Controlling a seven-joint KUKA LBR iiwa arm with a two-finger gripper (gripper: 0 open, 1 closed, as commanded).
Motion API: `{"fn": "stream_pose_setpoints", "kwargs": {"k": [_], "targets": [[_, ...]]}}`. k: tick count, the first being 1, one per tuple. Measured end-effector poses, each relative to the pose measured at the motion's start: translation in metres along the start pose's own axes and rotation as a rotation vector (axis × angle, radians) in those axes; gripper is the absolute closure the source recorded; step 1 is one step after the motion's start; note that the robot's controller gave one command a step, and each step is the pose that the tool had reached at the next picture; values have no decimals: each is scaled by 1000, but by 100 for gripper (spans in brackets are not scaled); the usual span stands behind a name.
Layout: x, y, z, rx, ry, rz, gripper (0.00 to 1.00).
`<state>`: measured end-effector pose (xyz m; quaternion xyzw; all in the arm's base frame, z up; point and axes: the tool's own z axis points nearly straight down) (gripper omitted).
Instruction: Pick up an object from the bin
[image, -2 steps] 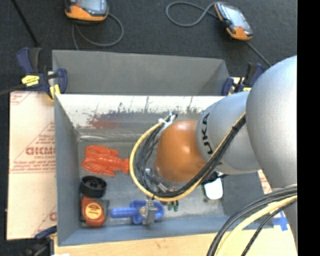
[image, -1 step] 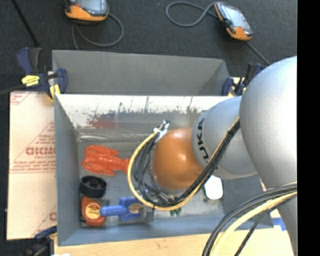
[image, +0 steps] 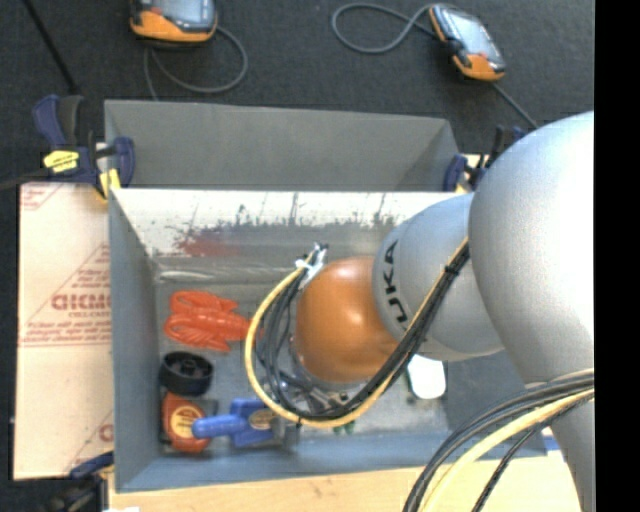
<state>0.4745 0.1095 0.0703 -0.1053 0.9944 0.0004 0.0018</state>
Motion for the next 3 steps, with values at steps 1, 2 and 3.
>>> {"fn": "stream_pose_setpoints", "kwargs": {"k": [1,2,3], "targets": [[-13,-26,-36,0,5,2,100],[-18,-25,-40,1,-6,27,100],[-19,-52,-228,1,4,16,100]]}}
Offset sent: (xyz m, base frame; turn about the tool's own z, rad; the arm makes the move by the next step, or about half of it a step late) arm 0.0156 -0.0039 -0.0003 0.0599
